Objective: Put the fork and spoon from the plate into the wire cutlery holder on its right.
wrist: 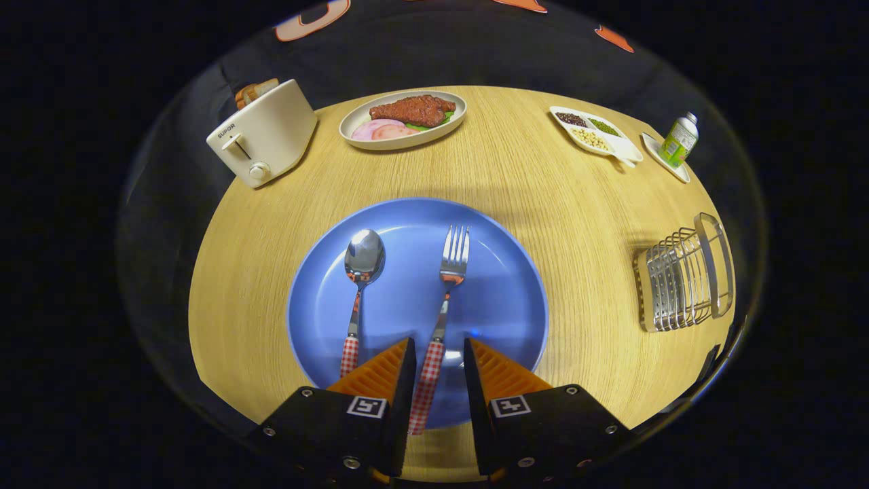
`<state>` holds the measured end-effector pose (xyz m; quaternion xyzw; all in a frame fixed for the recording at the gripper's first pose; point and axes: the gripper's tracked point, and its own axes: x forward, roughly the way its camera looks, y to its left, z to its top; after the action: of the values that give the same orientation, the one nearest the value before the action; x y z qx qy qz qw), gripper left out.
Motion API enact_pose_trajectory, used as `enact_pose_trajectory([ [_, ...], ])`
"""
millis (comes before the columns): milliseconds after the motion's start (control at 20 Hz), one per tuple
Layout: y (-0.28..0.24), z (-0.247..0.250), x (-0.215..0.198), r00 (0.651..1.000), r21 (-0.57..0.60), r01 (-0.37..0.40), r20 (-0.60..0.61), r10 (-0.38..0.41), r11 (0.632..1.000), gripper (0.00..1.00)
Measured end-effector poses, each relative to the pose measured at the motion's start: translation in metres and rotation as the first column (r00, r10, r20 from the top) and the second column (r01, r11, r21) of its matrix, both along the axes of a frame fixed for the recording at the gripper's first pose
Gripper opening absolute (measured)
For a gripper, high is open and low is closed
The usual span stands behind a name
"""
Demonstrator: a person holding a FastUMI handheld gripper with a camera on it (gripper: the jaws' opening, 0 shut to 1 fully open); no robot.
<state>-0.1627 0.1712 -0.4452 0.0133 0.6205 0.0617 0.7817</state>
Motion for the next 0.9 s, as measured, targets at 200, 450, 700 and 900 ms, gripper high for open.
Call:
enact_pose_trajectory([
  [200, -0.002, -0.004, -0.003, 0.999, -0.014, 0.019, -0.042, -0.019, 1.000, 0.26],
  [450, -0.003, 0.000, -0.001, 0.998, 0.011, 0.039, -0.057, -0.039, 0.999, 0.11],
  [700, -0.020, 0.027, 0.003, 1.000, 0.020, -0.006, -0.021, 0.007, 1.000, 0.09],
  [900, -0.054, 0.058, 0.006, 1.000, -0.004, -0.023, 0.005, 0.023, 1.000, 0.09],
])
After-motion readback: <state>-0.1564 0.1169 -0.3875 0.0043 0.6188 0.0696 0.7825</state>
